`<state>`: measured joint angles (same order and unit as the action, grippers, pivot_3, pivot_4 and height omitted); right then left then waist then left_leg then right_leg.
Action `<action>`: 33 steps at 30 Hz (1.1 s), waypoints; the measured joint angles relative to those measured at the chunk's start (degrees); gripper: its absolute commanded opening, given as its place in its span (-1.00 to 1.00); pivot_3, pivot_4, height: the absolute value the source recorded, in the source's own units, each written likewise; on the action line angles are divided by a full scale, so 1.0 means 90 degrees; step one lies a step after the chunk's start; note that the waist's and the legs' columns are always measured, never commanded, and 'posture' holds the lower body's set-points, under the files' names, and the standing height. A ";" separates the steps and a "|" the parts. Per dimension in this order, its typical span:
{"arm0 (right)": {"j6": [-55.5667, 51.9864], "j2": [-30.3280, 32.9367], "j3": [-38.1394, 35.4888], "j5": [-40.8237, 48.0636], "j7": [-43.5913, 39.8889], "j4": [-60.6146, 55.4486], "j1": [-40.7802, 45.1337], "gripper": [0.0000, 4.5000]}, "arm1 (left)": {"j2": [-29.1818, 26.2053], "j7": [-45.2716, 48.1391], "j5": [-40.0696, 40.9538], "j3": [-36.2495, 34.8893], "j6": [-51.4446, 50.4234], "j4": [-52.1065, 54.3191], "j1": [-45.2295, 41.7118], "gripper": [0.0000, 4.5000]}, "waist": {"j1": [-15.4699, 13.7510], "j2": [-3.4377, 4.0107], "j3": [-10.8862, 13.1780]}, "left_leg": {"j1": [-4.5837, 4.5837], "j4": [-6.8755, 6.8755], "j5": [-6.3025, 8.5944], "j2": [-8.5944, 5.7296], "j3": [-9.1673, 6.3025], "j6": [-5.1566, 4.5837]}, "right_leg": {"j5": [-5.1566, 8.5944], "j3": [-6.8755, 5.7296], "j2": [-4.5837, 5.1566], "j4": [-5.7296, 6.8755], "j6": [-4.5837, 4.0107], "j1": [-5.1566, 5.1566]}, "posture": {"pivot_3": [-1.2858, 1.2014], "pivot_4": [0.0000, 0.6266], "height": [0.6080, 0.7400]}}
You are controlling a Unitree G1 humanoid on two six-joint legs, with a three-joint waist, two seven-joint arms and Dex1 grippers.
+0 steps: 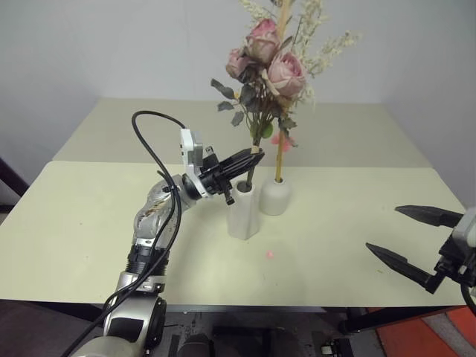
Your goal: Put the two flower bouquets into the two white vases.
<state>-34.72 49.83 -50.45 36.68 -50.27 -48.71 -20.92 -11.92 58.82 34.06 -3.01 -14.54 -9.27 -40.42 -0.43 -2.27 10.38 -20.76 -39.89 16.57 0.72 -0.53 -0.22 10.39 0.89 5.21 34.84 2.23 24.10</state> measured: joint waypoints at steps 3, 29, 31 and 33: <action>0.0038 -0.0001 0.0011 0.0001 0.0018 0.0050 0.0002 1.00 | 0.0060 -0.0074 0.0016 -0.0097 0.0050 -0.0041 0.0038 -0.98 | -0.0006 0.0000 0.0000 | 0.0000 -0.0001 0.0000 0.0000 -0.0001 0.0000 | 0.0000 -0.0001 0.0000 -0.0001 0.0000 0.0004 | 0.03 -0.52 1.00; 0.0341 -0.0157 0.0066 -0.0209 0.0035 0.0093 -0.0081 1.00 | 0.0087 0.0113 0.0223 -0.0031 0.0140 0.0206 0.0375 -0.98 | -0.0016 -0.0001 0.0000 | 0.0000 -0.0001 0.0000 0.0000 -0.0002 -0.0001 | 0.0000 -0.0003 0.0000 -0.0005 0.0000 0.0006 | 0.03 -0.52 1.00; 0.0351 -0.0165 0.0085 -0.0230 0.0036 0.0093 -0.0085 1.00 | 0.0042 0.0144 0.0224 -0.0003 0.0078 0.0293 0.0422 -0.98 | -0.0012 0.0000 0.0000 | 0.0001 0.0000 0.0001 0.0000 -0.0002 -0.0001 | 0.0000 -0.0002 0.0000 -0.0005 0.0000 0.0006 | 0.03 -0.52 1.00; 0.0367 -0.0189 0.0115 -0.0251 0.0036 0.0094 -0.0086 1.00 | 0.0000 0.0172 0.0225 0.0014 0.0066 0.0390 0.0507 -0.98 | -0.0010 0.0000 0.0000 | 0.0001 0.0000 0.0001 0.0001 -0.0002 -0.0001 | 0.0000 -0.0002 0.0000 -0.0005 0.0000 0.0006 | 0.03 -0.52 1.00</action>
<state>-31.41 48.13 -49.41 34.42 -49.95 -47.86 -21.70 -11.92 60.36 36.08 -2.88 -13.95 -5.77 -35.86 -0.51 -2.27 10.38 -20.76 -39.89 16.58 0.72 -0.54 -0.23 10.39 0.87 5.21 34.79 2.24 24.16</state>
